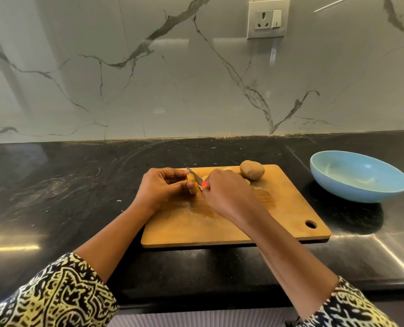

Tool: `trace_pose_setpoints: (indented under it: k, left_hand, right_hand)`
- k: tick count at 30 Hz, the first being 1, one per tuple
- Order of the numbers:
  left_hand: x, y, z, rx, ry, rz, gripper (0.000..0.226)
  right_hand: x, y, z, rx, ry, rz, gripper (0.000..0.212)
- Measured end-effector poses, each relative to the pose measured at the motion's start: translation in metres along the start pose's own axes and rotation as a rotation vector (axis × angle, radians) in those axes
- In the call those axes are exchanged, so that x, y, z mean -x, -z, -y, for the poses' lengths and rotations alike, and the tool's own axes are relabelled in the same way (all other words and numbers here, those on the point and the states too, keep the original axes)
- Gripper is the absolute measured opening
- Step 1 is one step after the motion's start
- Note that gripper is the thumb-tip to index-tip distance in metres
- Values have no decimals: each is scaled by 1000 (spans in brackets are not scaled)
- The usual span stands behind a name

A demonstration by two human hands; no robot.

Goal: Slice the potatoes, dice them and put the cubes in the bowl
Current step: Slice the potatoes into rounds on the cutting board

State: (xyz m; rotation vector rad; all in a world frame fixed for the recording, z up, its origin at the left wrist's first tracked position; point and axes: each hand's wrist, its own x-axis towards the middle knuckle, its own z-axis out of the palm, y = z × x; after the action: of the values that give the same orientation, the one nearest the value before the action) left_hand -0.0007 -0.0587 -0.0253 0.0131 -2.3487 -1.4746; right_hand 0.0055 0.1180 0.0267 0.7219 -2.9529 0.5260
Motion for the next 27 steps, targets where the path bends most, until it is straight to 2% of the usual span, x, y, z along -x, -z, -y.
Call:
trace_pose_setpoints:
  k: [12, 19, 27]
  left_hand:
    - [2, -1, -4, -84, -5, -23, 26]
    - [1, 0, -2, -7, 42, -37, 30]
    - [3, 1, -2, 14, 48, -13, 33]
  right_hand:
    - [18, -15, 9, 110, 25, 69, 24]
    - [47, -13, -1, 135, 41, 61, 21]
    - [38, -5, -15, 58, -84, 4, 24]
